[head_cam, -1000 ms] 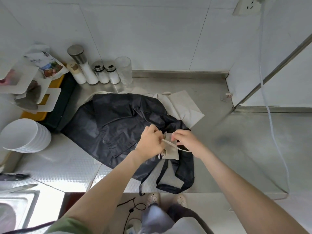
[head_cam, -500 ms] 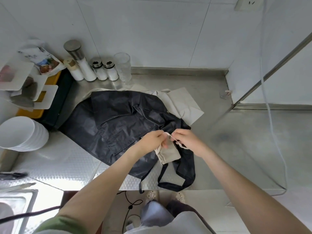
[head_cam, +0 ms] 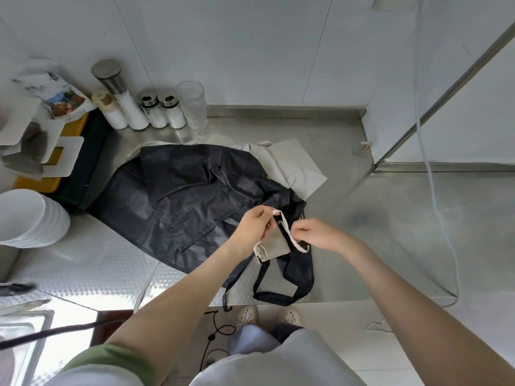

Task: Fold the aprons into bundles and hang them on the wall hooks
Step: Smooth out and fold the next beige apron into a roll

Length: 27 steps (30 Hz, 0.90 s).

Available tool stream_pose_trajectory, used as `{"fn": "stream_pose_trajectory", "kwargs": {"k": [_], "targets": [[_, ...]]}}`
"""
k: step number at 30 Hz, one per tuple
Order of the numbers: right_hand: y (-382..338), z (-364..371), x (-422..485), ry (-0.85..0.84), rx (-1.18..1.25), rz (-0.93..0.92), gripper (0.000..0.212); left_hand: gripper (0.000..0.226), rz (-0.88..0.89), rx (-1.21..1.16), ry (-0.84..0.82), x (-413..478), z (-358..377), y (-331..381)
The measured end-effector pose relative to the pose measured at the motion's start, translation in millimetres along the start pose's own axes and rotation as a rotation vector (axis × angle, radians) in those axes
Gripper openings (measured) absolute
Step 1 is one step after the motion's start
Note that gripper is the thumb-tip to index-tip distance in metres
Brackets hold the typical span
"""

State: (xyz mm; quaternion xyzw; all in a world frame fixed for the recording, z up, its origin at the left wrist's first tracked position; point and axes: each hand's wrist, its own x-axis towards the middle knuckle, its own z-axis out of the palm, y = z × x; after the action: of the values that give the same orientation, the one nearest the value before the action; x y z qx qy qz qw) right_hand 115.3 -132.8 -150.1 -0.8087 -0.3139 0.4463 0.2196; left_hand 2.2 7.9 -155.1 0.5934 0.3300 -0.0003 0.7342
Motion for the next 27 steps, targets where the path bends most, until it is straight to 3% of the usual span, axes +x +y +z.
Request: {"fn": "stream_pose_trajectory", "kwargs": {"k": [7,10,15,19,23,27], "targets": [[-10,10,4,-0.132,-0.079,-0.028,0.022,0.03,0.077,-0.238,-0.113,8,8,3],[-13,11,3,-0.128,-0.088,-0.03,0.024,0.027,0.105,-0.238,-0.133,7,8,2],[-8,10,4,0.003,-0.148,-0.068,0.031,0.017,0.091,0.138,-0.146,8,9,-4],[-4,7,3,0.196,-0.143,-0.137,0.034,0.027,0.189,0.583,-0.102,8,4,2],[-8,4,5,0.266,-0.08,-0.174,0.026,0.025,0.224,0.813,-0.266,6,3,-1],[-13,-4,6,0.21,0.201,-0.146,0.019,0.02,0.321,0.854,-0.23,17,6,-9]]}}
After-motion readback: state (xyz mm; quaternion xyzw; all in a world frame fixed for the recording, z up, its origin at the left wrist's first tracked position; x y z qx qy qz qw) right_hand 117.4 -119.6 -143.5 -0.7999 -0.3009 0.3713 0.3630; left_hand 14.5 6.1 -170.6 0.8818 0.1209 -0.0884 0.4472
